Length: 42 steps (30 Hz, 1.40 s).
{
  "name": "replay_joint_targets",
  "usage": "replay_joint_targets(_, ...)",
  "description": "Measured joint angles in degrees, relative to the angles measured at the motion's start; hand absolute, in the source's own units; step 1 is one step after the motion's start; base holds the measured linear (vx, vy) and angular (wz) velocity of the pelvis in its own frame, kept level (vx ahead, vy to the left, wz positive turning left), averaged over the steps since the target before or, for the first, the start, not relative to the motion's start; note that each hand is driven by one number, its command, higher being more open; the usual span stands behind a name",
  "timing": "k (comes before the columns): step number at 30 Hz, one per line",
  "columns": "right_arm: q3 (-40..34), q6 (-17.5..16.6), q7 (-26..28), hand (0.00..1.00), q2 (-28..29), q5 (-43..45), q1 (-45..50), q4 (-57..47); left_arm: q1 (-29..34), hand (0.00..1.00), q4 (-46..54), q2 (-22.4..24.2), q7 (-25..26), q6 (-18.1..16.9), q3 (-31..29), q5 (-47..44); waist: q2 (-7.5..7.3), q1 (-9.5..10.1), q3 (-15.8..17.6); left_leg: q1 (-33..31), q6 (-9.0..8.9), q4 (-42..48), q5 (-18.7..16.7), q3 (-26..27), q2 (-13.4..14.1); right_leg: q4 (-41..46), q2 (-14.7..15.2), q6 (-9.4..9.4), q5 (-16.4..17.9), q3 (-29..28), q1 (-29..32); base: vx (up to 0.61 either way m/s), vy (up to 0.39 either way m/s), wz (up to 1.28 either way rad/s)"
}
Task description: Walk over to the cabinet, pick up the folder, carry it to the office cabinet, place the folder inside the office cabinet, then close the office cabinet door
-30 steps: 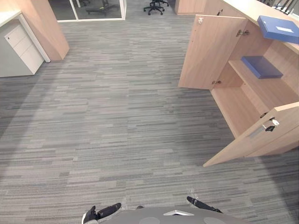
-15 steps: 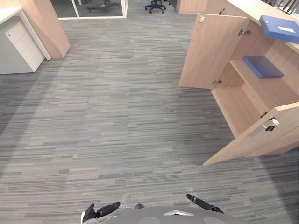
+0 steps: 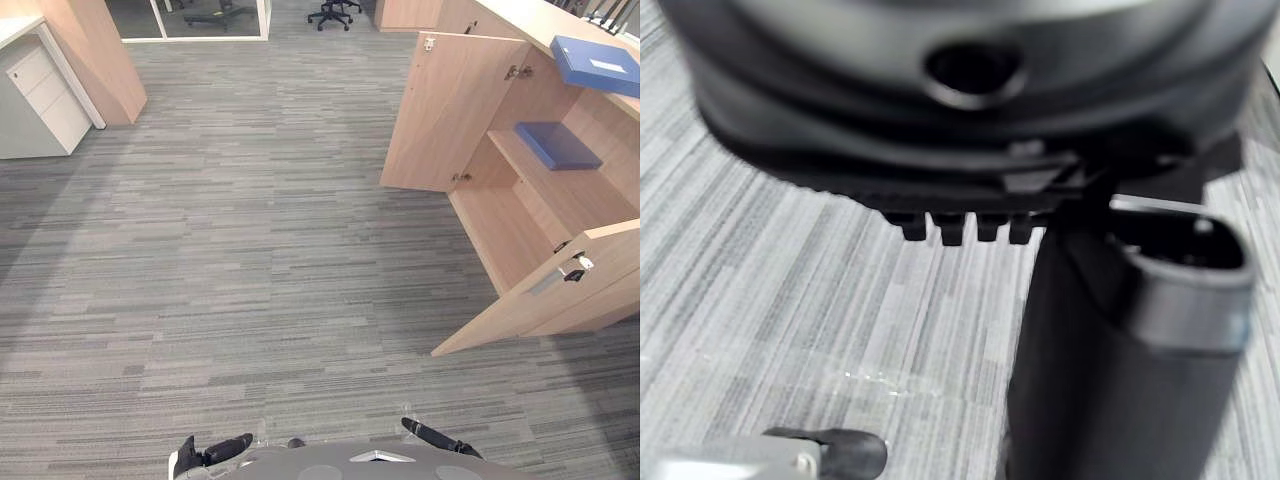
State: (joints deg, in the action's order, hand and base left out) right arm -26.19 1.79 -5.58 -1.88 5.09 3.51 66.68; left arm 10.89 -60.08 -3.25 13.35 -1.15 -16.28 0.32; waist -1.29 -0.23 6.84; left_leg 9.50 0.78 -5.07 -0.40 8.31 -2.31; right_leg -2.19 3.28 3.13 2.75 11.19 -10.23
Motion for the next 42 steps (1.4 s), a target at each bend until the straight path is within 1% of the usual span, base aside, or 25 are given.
replay_joint_targets(4,1.0,0.0,0.8,1.00,-0.1,2.4,0.1,0.0,0.0,1.00,0.0,-0.1,-1.0,0.0,0.0,0.0,-0.10,0.00,0.1,0.0,-0.13,0.0,-0.1,0.2,0.0,-0.1,0.0,-0.01,0.0,-0.2,0.0,0.00,-0.007,-0.01)
replay_joint_targets(8,1.0,0.0,3.0,1.00,-0.1,4.6,0.1,0.1,0.0,1.00,-0.1,-0.6,-3.7,0.0,0.2,-0.2,-0.36,-0.04,0.3,0.1,-0.18,0.0,-0.1,0.5,0.1,-0.1,-0.1,-0.01,0.0,-0.4,0.0,-0.01,-0.015,-0.02)
replay_joint_targets(14,0.7,0.1,4.6,1.00,-0.1,4.6,0.1,0.1,0.0,1.00,-0.2,-0.9,-6.3,0.1,0.2,-0.2,-0.39,-0.03,0.5,0.6,-0.18,0.0,-0.1,0.5,0.1,-0.2,-0.1,-0.01,0.0,-0.4,-0.6,-0.02,-0.014,0.00)
replay_joint_targets(16,0.1,0.1,5.2,1.00,-0.1,4.6,0.1,0.1,-0.1,1.00,-0.2,-0.9,-6.6,0.1,0.2,-0.2,-0.19,-0.03,0.9,0.9,-0.18,0.0,-0.1,0.5,0.1,-0.2,-0.1,-0.01,0.0,-0.3,-0.9,-0.04,-0.023,0.00)
replay_joint_targets(22,-0.4,0.4,5.6,1.00,-0.1,4.5,0.1,0.1,-0.1,1.00,-0.6,-1.1,-7.6,0.3,-0.1,-0.3,-0.35,-0.12,1.0,0.6,-0.17,0.0,-0.1,0.4,0.1,-0.4,-0.1,0.00,0.0,-0.2,-0.8,-0.02,-0.019,0.01)
replay_joint_targets(23,-1.5,0.5,6.4,1.00,0.3,4.4,-0.5,0.1,-1.2,1.00,-0.1,-0.6,-7.6,0.4,-4.8,-1.1,-0.84,0.04,2.7,-7.7,-1.41,17.0,-8.3,2.2,2.7,1.9,-0.6,-1.24,1.0,0.3,0.4,0.01,-0.060,0.06)
replay_joint_targets(24,-2.9,0.5,6.3,1.00,0.3,4.4,-0.5,0.0,-1.6,1.00,0.1,0.3,-7.5,0.3,-6.7,-2.6,-0.11,0.07,3.2,-10.5,-2.20,25.0,-11.3,5.1,5.1,2.7,-1.4,-1.54,1.5,0.5,0.0,-0.01,-0.064,0.02)
replay_joint_targets(25,-3.3,0.6,6.3,1.00,0.1,4.4,-0.3,0.0,-1.6,1.00,0.4,0.7,-7.5,0.2,-7.2,-2.8,0.35,0.09,3.2,-11.4,-2.76,28.4,-12.5,6.5,6.4,3.2,-1.8,-1.59,1.9,0.5,-0.4,0.00,0.000,0.00)
replay_joint_targets(26,-3.6,0.6,6.4,1.00,0.0,4.4,0.0,-0.1,-1.5,1.00,0.5,0.8,-7.6,0.2,-7.0,-2.7,0.87,0.16,3.0,-11.1,-3.00,29.1,-13.1,7.1,7.0,3.6,-2.0,-1.47,2.4,0.5,-0.8,0.00,0.000,0.00)
replay_joint_targets(27,-3.5,0.8,6.5,1.00,0.0,4.4,0.1,-0.9,-1.7,1.00,1.1,1.3,-7.6,0.4,-7.4,-2.5,1.17,-0.13,2.9,-11.4,-2.48,30.1,-13.7,7.7,7.5,4.2,-2.1,-1.93,4.3,0.6,-0.4,0.03,0.009,0.04)
replay_joint_targets(28,-3.0,1.0,6.6,1.00,-0.1,4.3,0.3,-1.8,-1.8,1.00,1.8,1.4,-7.7,0.4,-8.4,-2.4,1.34,-0.13,3.0,-12.7,-2.80,33.0,-14.0,9.0,8.5,4.0,-2.1,-2.47,5.0,1.4,-0.4,0.00,0.000,0.00)
replay_joint_targets(29,-2.4,1.2,6.6,1.00,-0.2,4.3,0.2,-2.3,-2.0,1.00,2.8,2.1,-7.8,0.4,-10.1,-2.5,1.40,0.17,3.6,-16.7,-3.33,42.2,-13.0,10.9,11.0,3.2,-2.2,-2.62,5.0,1.3,-0.9,0.02,0.092,-0.37)
replay_joint_targets(30,-2.5,1.5,6.5,1.00,-0.5,4.1,-0.5,-2.1,-2.4,1.00,4.0,2.9,-7.8,0.1,-12.2,-4.5,1.25,1.29,4.2,-21.8,-2.74,48.8,-14.5,11.7,13.1,4.0,-0.9,-3.05,4.8,0.9,-1.3,0.05,0.125,-0.49)
replay_joint_targets(31,-2.6,1.5,6.3,1.00,-0.9,4.1,-0.4,-1.0,-2.4,1.00,4.5,2.9,-8.0,-0.3,-11.6,-5.2,0.05,1.75,4.3,-23.5,-3.43,45.1,-14.9,10.7,12.9,5.0,0.7,-2.85,5.0,0.7,-1.5,0.07,0.130,-0.45)
replay_joint_targets(32,-2.5,1.5,6.3,1.00,-1.5,4.1,-0.3,-0.4,-2.5,1.00,4.5,2.7,-8.0,-0.4,-10.8,-5.2,0.44,1.76,4.2,-23.5,-3.81,41.4,-14.2,10.0,12.9,5.2,1.2,-2.37,5.3,0.4,-1.8,0.10,0.158,-0.32)
replay_joint_targets(33,-2.5,1.6,6.2,1.00,-2.3,4.1,-0.3,0.1,-2.6,1.00,4.4,2.7,-7.9,-0.2,-9.2,-5.1,1.92,1.65,3.9,-23.6,-4.87,33.4,-12.2,8.5,12.9,5.1,1.8,-1.17,6.0,-0.6,-2.4,0.16,0.260,-0.36)
replay_joint_targets(34,-2.5,1.5,6.2,1.00,-2.5,4.1,-0.3,0.0,-2.6,1.00,4.1,2.9,-7.9,0.0,-8.8,-5.1,2.88,1.16,3.6,-23.2,-5.09,28.4,-10.6,7.5,12.9,5.1,2.6,-0.42,6.5,-1.0,-2.5,0.27,0.390,-0.55)
replay_joint_targets(35,-2.5,1.7,6.3,1.00,-2.6,4.2,-0.1,0.1,-2.6,1.00,3.0,3.1,-7.8,0.1,-8.9,-5.0,3.26,0.94,3.2,-22.6,-5.06,25.7,-7.3,7.7,12.7,4.8,4.2,0.65,7.1,-2.1,-2.9,0.27,0.364,-0.49)
replay_joint_targets(36,-2.4,1.7,6.4,1.00,-2.9,4.1,0.1,0.1,-2.5,1.00,2.5,3.1,-7.7,0.0,-8.9,-5.0,3.32,0.95,2.9,-22.3,-4.49,25.5,-6.2,8.4,11.9,4.5,5.0,1.09,7.4,-2.5,-3.1,0.31,0.350,-0.53)
replay_joint_targets(37,-2.4,1.7,6.4,1.00,-2.8,4.0,0.1,0.5,-2.5,1.00,1.9,3.3,-7.9,0.1,-8.8,-4.9,3.24,1.02,1.8,-22.3,-3.17,25.4,-5.1,9.6,10.0,3.6,6.9,1.69,7.5,-3.1,-3.4,0.36,0.319,-0.37)
replay_joint_targets(38,-2.5,1.8,6.5,1.00,-2.3,2.9,0.0,0.9,-2.5,1.00,1.6,2.5,-7.8,0.1,-8.8,-4.6,2.00,0.99,0.8,-22.9,-2.21,25.7,-5.7,10.9,7.9,4.2,9.4,1.70,7.5,-3.2,-2.7,0.44,0.354,-0.24)
replay_joint_targets(39,-2.5,1.9,6.6,1.00,-2.2,2.0,-0.2,1.3,-2.6,1.00,1.5,2.0,-7.8,0.1,-8.7,-4.4,1.27,0.96,0.4,-23.0,-0.82,25.9,-6.5,11.3,6.2,5.6,11.2,2.16,7.4,-3.3,-2.0,0.31,0.228,-0.06)
replay_joint_targets(40,-2.5,2.0,6.7,1.00,-2.3,2.0,-0.3,1.6,-2.6,1.00,1.3,2.0,-7.8,0.1,-8.8,-4.4,1.13,1.15,0.3,-22.7,-0.05,25.7,-7.0,11.8,5.4,7.0,12.2,2.89,7.0,-3.3,-1.3,0.35,0.262,-0.10)
replay_joint_targets(41,-2.6,2.0,6.8,1.00,-2.8,2.0,-0.5,2.4,-2.4,1.00,0.6,2.0,-7.6,0.3,-8.8,-4.4,1.27,1.77,0.2,-20.4,0.85,23.5,-7.6,13.0,3.5,11.9,14.2,4.46,5.9,-3.9,0.5,0.32,0.258,-0.23)
replay_joint_targets(42,-3.1,2.1,6.9,1.00,-3.0,2.0,-0.2,2.4,-1.8,1.00,-0.3,2.0,-7.5,0.4,-8.6,-4.6,1.61,2.02,-0.2,-17.0,1.04,20.0,-7.6,13.7,1.7,19.2,15.9,4.86,5.0,-5.1,3.2,0.39,0.310,-0.20)
